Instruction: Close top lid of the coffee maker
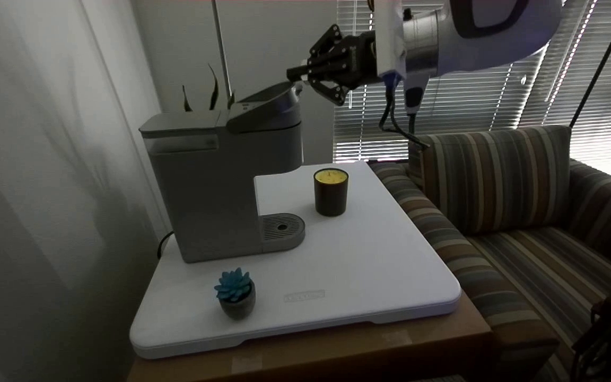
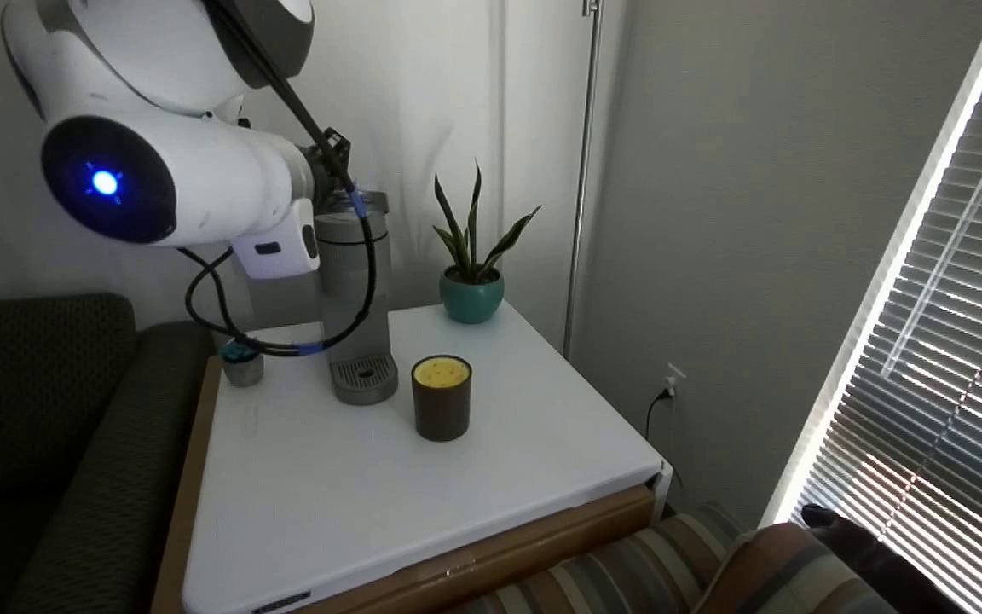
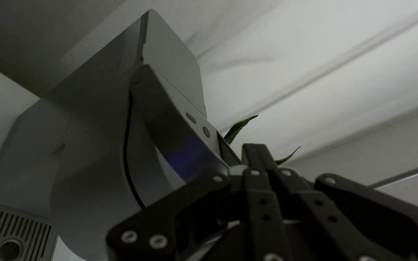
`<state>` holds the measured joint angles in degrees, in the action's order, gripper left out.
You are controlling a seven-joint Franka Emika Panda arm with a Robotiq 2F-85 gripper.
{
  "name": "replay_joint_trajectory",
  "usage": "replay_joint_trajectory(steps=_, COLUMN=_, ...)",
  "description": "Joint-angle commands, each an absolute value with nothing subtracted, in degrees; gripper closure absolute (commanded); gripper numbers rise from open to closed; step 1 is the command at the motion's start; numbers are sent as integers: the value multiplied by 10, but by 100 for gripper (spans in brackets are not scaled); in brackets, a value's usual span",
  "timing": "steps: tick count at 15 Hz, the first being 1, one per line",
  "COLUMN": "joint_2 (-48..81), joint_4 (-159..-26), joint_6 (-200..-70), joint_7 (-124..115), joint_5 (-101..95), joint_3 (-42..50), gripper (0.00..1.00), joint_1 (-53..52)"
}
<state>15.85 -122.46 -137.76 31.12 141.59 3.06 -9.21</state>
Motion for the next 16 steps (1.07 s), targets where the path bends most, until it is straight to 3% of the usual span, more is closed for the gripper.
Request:
replay_joint_trajectory(steps=1, joint_2=173, joint_4=-1255, joint_6=-1282, joint_7=360, joint_5=1481, joint_3=30, gripper=100, joint_1=-74)
replay_joint_trajectory(steps=5, joint_2=191, joint_4=-1267, joint_6=-1227, joint_7=364, joint_5=1502, joint_3=27, gripper=100, joint_1=-69)
replay_joint_trajectory(steps=11, joint_2=182, joint_4=-1270, joint_6=-1292, joint_7=347, joint_5=1479, joint_3=30, gripper=100, joint_1=-74)
replay_joint_trajectory(steps=16, joint_2=192, joint_4=-1282, joint_6=-1248, joint_7=334, joint_5=1492, joint_3=22, gripper=100, joint_1=-72)
